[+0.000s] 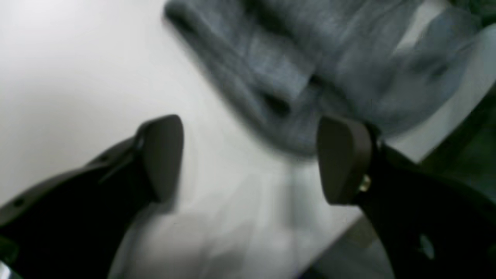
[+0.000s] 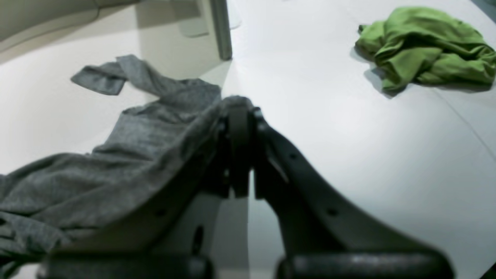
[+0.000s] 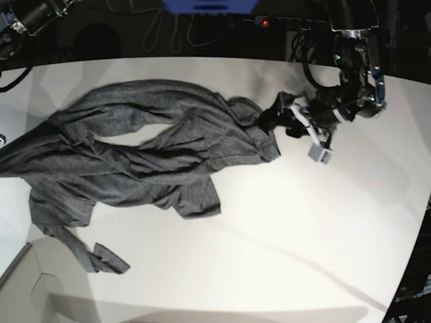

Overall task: Layout the t-shirt on the table in an organized manner, then fold the t-shirt properly
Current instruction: 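Lift the gathered shirt end with the left gripper and drag it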

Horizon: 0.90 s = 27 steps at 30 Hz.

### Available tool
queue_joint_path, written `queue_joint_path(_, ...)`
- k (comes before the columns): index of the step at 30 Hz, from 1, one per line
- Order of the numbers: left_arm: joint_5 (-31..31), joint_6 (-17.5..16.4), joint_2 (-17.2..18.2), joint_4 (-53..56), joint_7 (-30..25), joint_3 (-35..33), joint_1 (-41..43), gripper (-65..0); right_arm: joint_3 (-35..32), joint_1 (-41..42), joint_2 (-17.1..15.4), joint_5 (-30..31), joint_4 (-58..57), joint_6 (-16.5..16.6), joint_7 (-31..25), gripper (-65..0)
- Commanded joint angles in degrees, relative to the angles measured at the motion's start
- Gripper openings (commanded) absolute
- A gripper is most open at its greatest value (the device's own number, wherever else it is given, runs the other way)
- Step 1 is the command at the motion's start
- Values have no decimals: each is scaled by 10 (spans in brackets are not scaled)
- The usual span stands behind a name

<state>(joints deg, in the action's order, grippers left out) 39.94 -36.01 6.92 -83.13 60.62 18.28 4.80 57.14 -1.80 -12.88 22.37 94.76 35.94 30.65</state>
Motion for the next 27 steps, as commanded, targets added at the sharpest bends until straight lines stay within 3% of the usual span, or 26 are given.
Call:
queue_joint_path(1,5,1,-5,6,-23,0,-7,-126,2,-3,-13,10,9,-4,-17,-650)
queue_joint_path(6,5,1,-22,53,-84,0,-18,-126,1,-5,-13,10,9,-4,-18,-650)
queue_joint_path(13,5,-3,-21,136,-93,-49,-70,-143,0,-5,-13,10,9,-4,-17,-650)
queue_joint_path(14,5,-3,-22,143,-94,-51,-76,-168,0,-5,-13,10,9,-4,-17,-650)
queue_joint_path(16,5,-3,-25,157,-104,-51,-89,-281,0,-6,-13,10,9,-4,-17,-650)
queue_joint_path(20,5,-2,-20,166,-149,-51,-98,-628,0,-6,-15,9,8,-4,-18,-650)
queue_joint_path(27,8,-2,39,157,-159,-46,-168,-650,0,-6,-17,9,-17,-4,-21,-650)
